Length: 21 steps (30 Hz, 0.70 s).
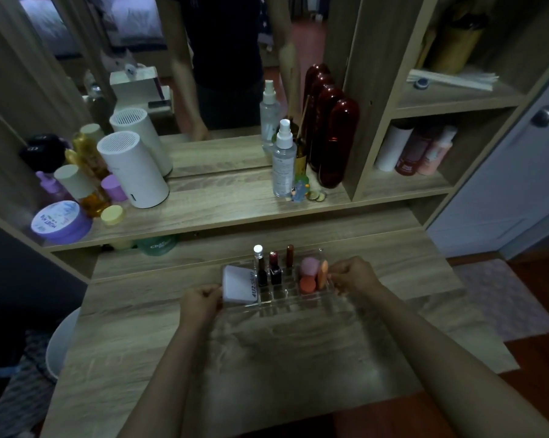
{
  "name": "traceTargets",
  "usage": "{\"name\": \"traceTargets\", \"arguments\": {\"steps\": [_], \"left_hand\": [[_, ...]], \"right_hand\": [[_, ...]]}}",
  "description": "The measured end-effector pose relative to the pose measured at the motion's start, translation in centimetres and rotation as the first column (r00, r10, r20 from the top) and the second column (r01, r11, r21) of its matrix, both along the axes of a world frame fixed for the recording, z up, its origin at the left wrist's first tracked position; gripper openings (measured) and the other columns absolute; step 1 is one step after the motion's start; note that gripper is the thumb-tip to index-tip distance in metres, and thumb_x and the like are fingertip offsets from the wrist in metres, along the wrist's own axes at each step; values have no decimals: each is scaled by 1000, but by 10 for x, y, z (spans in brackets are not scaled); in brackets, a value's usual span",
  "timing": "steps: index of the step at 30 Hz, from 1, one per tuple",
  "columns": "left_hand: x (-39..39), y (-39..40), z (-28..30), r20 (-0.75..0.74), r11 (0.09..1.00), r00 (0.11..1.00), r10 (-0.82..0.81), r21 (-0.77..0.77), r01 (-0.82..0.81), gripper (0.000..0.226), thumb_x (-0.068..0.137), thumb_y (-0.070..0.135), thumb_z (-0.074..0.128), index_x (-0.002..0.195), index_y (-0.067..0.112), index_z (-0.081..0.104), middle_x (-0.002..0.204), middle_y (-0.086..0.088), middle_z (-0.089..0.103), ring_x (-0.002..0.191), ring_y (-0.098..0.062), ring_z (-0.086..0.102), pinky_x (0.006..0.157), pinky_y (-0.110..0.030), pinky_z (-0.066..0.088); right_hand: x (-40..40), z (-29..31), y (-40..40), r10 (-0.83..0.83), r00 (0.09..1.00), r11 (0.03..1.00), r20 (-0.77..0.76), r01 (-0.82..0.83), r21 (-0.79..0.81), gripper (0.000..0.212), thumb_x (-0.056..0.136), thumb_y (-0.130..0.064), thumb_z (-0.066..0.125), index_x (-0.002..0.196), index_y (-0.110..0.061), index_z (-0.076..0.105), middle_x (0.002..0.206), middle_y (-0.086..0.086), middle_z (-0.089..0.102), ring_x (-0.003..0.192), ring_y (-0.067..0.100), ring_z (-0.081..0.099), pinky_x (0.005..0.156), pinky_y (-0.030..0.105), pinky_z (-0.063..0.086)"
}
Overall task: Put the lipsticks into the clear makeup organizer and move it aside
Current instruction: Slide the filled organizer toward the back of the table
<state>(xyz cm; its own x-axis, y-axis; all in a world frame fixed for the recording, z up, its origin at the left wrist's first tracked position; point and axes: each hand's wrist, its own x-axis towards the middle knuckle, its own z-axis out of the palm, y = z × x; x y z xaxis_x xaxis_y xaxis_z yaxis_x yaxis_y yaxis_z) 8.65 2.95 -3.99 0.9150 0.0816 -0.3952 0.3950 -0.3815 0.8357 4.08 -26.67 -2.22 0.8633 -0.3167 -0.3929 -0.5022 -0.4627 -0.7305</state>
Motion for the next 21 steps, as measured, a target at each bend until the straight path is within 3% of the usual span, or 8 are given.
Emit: {"name": "traceTargets", "arguments": {"steps": [1,3,8,10,13,16,19,21], "left_hand": [[-1,-2,1,8,1000,1000,-11,15,11,17,88,3,57,88,6,74,37,10,59,49,-12,47,44,-20,40],[-2,-7,3,9,999,999,-33,31,33,19,88,3,56,96,-3,73,56,-6,64,56,-17,51,43,-16,41],[-3,-31,1,-36,998,999,-40,-42,38,21,89,7,57,102,-3,71,87,-20,70,78,-21,60,72,-35,50],[-2,-44,-3,-34,997,998,-53,-57,51,22,89,7,58,104,-3,70,91,-21,71,77,-21,62,76,-39,51],[-2,-66,-8,-37,995,996,-75,-68,72,20,88,7,59,102,-2,71,92,-21,73,78,-24,65,83,-47,55],[-3,-89,-10,-58,989,992,-116,-102,110,15,87,8,60,89,7,75,89,-21,73,82,-29,66,88,-54,52],[-6,-115,-10,-72,987,988,-138,-93,131,24,88,8,59,73,21,72,88,-20,73,84,-32,67,87,-53,53],[-9,-132,-9,-63,982,982,-179,-67,175,23,89,11,58,76,21,72,89,-18,74,84,-32,69,84,-50,56]], "right_hand": [[-1,1,-2,7,1000,1000,6,-7,-13,12,86,-3,67,78,-4,76,56,14,63,42,14,53,49,23,46],[-2,1,-8,17,1000,999,15,-16,-39,22,85,-3,67,64,-11,72,51,9,59,39,10,52,44,18,44],[-8,4,-29,-33,999,996,25,35,-85,48,82,3,62,41,-23,57,40,1,54,29,0,48,43,15,42],[-13,8,-41,-36,999,995,19,37,-91,41,83,2,62,46,-17,63,44,8,58,35,4,54,48,16,46],[-20,12,-63,-9,1000,991,-3,9,-130,18,87,-3,62,77,4,75,77,29,73,68,27,68,65,24,48],[-27,12,-87,-3,1000,984,-1,3,-176,18,90,-10,62,90,3,74,92,24,75,88,31,71,68,19,45],[-33,10,-110,-34,999,976,-8,32,-215,18,90,-8,61,82,1,74,87,22,74,92,34,69,77,26,45],[-34,7,-128,-108,993,975,-41,98,-200,31,89,-2,59,62,-15,64,67,6,65,87,35,65,82,36,50]]}}
